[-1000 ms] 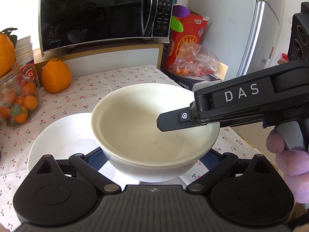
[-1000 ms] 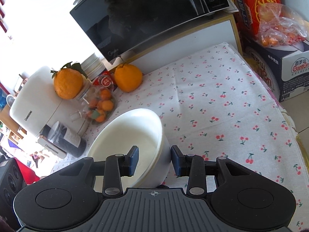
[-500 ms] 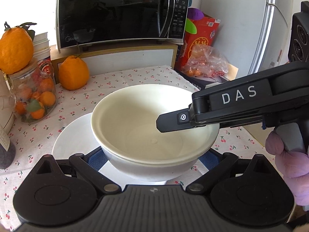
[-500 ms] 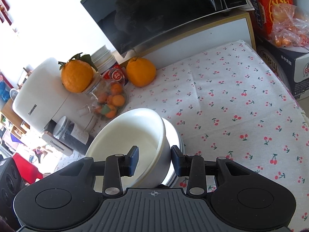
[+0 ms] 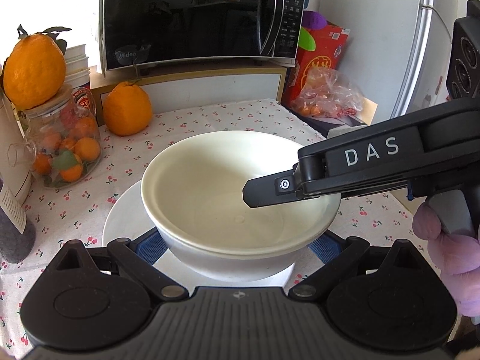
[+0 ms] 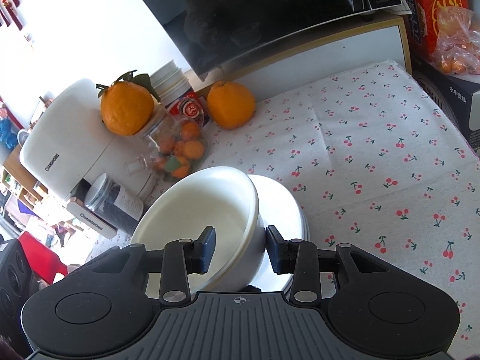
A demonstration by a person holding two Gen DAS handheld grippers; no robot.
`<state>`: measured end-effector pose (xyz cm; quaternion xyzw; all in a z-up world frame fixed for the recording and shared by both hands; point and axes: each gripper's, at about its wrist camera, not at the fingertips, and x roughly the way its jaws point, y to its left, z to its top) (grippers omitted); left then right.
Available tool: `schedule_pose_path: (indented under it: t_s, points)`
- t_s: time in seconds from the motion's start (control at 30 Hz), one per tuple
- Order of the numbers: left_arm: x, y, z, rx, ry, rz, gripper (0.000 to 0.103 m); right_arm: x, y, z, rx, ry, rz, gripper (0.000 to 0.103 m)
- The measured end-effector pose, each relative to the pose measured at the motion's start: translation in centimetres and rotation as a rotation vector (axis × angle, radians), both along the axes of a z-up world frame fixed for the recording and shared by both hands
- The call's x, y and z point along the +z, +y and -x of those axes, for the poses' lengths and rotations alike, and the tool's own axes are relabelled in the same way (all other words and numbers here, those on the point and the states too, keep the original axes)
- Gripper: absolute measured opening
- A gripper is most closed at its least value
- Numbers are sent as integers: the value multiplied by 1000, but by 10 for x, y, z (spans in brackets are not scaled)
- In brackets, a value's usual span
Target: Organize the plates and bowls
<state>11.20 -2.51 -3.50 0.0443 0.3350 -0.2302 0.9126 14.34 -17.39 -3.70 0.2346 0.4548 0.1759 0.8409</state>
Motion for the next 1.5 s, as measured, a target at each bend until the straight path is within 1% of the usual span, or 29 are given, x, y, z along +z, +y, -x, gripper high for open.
schedule_pose_path:
  t_s: [0.4,1.0,1.5]
  points:
    - [-10,8,-9,24,24,-20,98,-13,18,-11,2,17,18,36]
    - [-16,11,-16,40,39,-38,98,-23,29,-18,-1,37,32,36]
    - [-25,12,-21,45,55,-73,98,-30,33,-20,5,47,54,36]
